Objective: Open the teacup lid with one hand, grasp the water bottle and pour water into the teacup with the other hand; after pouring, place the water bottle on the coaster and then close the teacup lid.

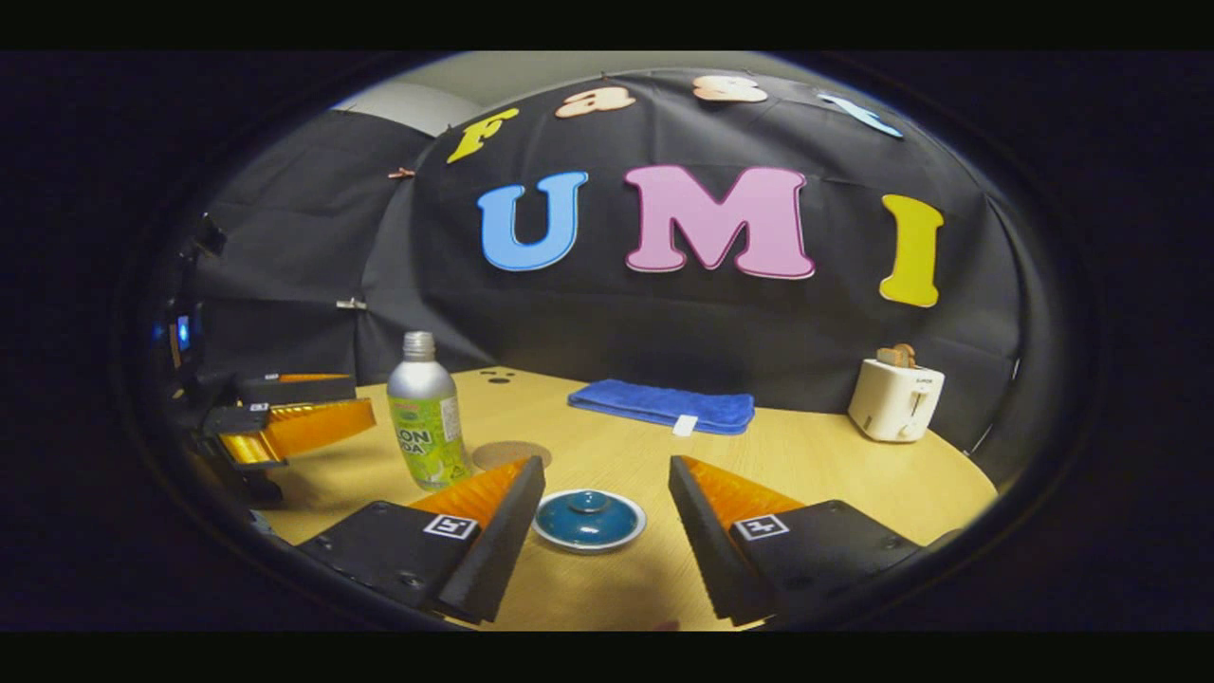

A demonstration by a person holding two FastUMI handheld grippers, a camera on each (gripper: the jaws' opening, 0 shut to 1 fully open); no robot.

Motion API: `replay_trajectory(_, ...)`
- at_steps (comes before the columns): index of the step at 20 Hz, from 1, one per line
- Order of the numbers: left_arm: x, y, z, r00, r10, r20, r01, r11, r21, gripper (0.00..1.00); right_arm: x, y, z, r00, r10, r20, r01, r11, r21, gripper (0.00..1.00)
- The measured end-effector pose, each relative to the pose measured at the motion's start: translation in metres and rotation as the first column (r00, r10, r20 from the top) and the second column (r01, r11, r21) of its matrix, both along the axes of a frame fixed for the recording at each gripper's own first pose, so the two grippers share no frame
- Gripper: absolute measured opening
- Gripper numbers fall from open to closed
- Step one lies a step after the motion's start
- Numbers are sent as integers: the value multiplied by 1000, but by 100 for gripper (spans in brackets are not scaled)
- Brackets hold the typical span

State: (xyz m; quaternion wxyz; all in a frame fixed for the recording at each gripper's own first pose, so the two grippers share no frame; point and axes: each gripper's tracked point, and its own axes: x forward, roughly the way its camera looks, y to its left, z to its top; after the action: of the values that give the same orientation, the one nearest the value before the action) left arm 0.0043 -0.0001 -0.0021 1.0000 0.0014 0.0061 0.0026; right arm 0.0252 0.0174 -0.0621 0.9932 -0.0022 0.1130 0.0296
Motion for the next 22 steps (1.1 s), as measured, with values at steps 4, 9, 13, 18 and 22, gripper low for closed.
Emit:
replay_trajectory(4, -3, 3, -2, 1000, 3, -3, -3, 1000, 0, 95, 8, 10, -18, 997, 31, -70, -27, 998, 61, 75)
replay_trajectory(9, 2, 3, -4, 1000, 3, -10, -3, 1000, -1, 95, 13, 8, -36, 992, 25, -121, -16, 997, 74, 67)
replay_trajectory(13, -1, 5, -7, 1000, 4, -17, -4, 1000, -7, 95, 15, 14, -40, 989, 46, -142, -30, 993, 112, 60)
replay_trajectory(18, 0, 4, -8, 1000, 5, -18, -5, 1000, -7, 95, 15, 16, -42, 988, 59, -140, -42, 992, 119, 33)
replay_trajectory(22, 2, 4, -10, 1000, 3, -24, -4, 1000, -11, 95, 15, 18, -31, 992, 64, -112, -50, 992, 119, 33)
